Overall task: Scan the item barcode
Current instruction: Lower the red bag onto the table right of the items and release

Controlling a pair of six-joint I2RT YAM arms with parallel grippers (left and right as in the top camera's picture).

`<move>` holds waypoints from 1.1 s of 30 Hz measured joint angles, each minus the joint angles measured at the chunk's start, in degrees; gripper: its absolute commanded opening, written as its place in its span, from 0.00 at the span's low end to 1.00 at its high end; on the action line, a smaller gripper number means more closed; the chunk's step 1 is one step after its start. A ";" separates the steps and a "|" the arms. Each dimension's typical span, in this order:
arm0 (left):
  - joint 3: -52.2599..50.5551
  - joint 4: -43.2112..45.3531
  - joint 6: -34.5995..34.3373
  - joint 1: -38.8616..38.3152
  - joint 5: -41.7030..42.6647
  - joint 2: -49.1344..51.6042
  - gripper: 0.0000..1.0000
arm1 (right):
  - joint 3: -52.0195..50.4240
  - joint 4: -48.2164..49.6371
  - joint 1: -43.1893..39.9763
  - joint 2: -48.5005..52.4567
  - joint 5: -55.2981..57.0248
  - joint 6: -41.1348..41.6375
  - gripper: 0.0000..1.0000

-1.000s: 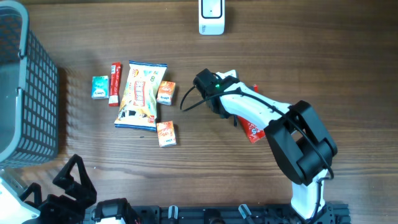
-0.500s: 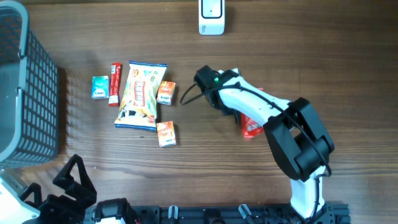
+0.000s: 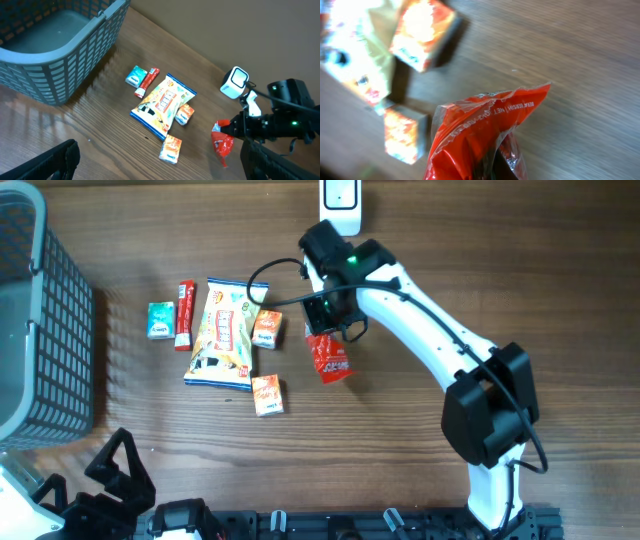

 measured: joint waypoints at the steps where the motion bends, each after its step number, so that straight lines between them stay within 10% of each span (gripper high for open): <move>1: 0.00 0.00 0.00 0.00 0.00 0.00 1.00 | -0.04 0.11 -0.85 0.00 -3.28 -0.92 0.04; 12: 0.00 0.00 0.00 0.00 0.00 0.00 1.00 | -21.73 19.80 -14.05 0.02 -34.95 -4.44 0.06; 16: 0.00 0.00 0.00 0.00 0.00 0.00 1.00 | -28.02 22.95 -18.73 0.09 -41.64 -3.06 0.39; 20: 0.00 0.00 0.00 0.00 0.00 0.00 1.00 | -28.83 21.62 -22.95 0.09 -40.46 -1.92 0.99; 33: 0.00 0.00 0.02 0.00 0.00 0.00 1.00 | -19.89 2.54 -27.96 -6.19 -9.49 -3.39 1.00</move>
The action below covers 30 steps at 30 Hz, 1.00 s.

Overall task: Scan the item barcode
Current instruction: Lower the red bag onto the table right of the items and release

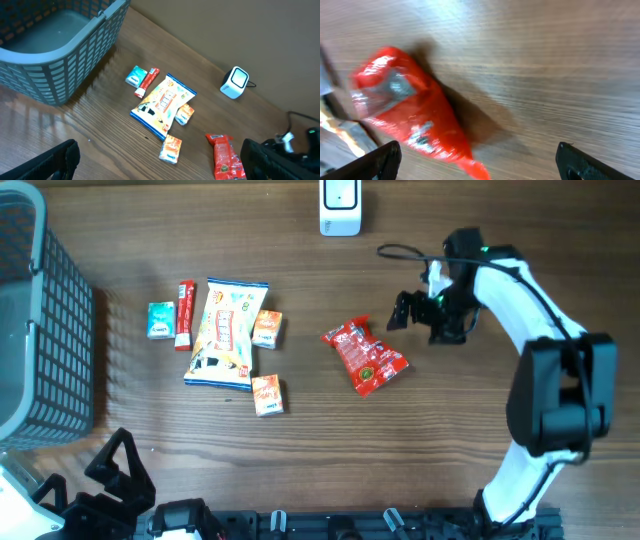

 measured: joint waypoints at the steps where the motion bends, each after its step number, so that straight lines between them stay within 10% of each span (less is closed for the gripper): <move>1: 0.00 0.00 -0.02 0.00 0.00 0.00 1.00 | 0.42 0.00 0.04 -0.96 -0.09 -1.09 0.99; 6: 0.00 0.00 -0.02 0.00 0.00 0.00 1.00 | 1.46 0.46 0.90 -4.33 -2.36 -5.86 0.97; 10: 0.00 0.00 0.00 0.00 0.00 0.00 1.00 | -1.01 4.92 2.27 -4.33 -7.56 -8.31 0.37; 14: 0.00 0.00 0.00 0.00 0.00 0.00 1.00 | -2.21 8.76 4.39 -4.31 -13.35 -9.03 0.13; 30: 0.00 0.00 -0.02 0.00 0.00 0.00 1.00 | -3.19 18.23 13.18 7.74 -13.88 -2.10 0.04</move>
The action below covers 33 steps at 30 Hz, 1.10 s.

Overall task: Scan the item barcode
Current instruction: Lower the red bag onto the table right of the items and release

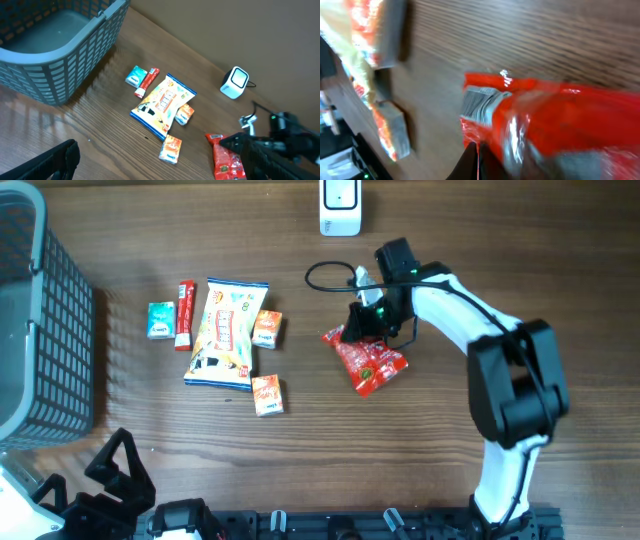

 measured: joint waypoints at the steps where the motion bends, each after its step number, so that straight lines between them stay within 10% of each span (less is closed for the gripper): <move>1: 0.00 0.00 0.02 0.00 0.00 0.00 1.00 | -0.07 0.13 -0.28 0.68 -0.92 0.11 0.04; 33: 0.00 0.00 0.00 0.00 0.00 0.00 1.00 | -7.65 -1.79 -4.20 -1.46 -6.05 -0.20 0.04</move>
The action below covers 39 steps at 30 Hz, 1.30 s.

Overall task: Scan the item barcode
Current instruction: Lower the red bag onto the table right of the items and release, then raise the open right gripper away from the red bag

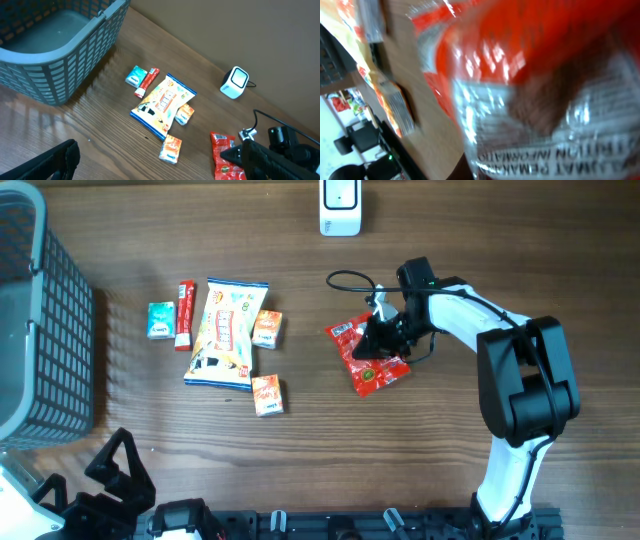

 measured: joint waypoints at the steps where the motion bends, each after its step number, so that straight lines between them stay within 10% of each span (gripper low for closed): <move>1: 0.00 0.00 0.02 0.00 0.00 0.00 1.00 | 0.13 -1.42 0.00 -0.02 0.22 -0.04 0.04; 6: 0.00 0.00 0.02 0.00 0.00 0.00 1.00 | 2.45 -8.31 -0.02 -1.49 4.26 -1.36 0.18; 10: 0.00 0.00 0.00 0.00 0.00 0.00 1.00 | 5.07 -8.52 -1.07 -6.08 6.08 -2.43 0.88; 12: 0.00 0.00 0.02 0.00 0.00 0.00 1.00 | 6.40 -7.67 -2.56 -9.38 6.25 -3.06 1.00; 39: 0.00 0.00 0.00 0.00 0.00 0.00 1.00 | 3.87 -0.63 -12.92 2.45 -7.82 -16.17 0.98</move>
